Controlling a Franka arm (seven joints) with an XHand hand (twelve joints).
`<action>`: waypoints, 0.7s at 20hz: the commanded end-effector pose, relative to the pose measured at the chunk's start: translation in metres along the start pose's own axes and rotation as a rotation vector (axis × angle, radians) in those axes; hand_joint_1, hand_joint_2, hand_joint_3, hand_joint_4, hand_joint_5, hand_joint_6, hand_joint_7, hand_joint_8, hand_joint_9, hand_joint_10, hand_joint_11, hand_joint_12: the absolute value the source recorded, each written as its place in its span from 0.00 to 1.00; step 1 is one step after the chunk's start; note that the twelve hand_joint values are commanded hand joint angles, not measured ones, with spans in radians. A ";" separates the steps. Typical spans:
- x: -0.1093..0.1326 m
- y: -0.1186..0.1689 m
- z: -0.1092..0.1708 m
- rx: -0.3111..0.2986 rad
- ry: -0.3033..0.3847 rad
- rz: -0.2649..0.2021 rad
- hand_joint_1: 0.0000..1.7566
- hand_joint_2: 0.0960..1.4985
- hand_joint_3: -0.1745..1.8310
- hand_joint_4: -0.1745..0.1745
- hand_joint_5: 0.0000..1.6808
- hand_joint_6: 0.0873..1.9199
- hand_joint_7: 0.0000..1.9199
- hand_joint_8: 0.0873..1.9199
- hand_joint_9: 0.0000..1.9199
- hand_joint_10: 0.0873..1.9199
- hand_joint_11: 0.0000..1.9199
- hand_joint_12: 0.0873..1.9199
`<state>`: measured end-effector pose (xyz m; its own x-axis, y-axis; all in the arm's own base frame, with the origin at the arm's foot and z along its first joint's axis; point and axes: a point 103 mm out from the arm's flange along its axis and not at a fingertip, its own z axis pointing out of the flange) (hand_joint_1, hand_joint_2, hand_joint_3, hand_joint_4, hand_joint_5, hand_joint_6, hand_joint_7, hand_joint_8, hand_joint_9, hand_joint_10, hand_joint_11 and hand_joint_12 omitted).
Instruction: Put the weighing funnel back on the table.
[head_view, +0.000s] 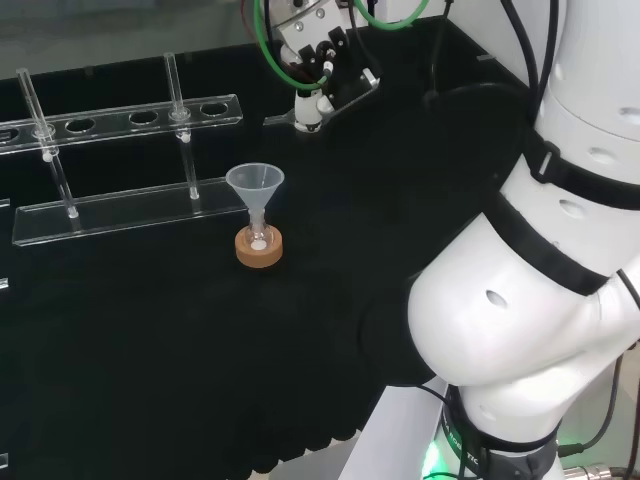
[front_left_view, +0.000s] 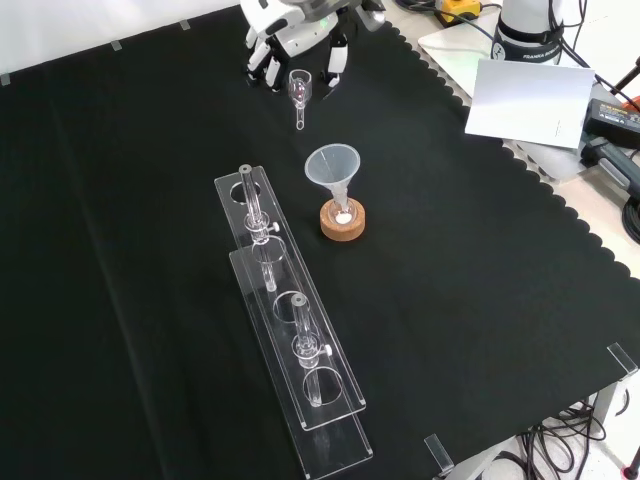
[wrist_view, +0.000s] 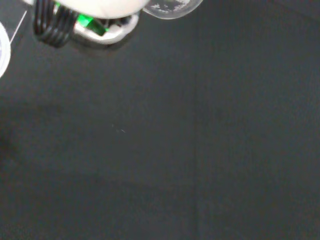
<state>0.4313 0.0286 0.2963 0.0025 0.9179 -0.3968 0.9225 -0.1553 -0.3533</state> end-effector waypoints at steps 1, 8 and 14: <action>-0.009 0.003 0.012 0.023 0.119 -0.016 0.63 0.41 0.44 1.00 0.70 0.43 0.28 0.31 0.49 0.13 0.39 0.53; -0.022 0.007 0.012 0.008 0.210 -0.014 0.63 0.41 0.44 1.00 0.70 0.43 0.28 0.31 0.49 0.13 0.39 0.53; -0.029 0.017 0.015 -0.002 0.266 -0.022 0.63 0.41 0.44 1.00 0.70 0.43 0.28 0.31 0.49 0.13 0.39 0.53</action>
<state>0.4326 -0.0015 0.2919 0.0727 0.9566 -0.2820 0.9115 -0.1785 -0.3705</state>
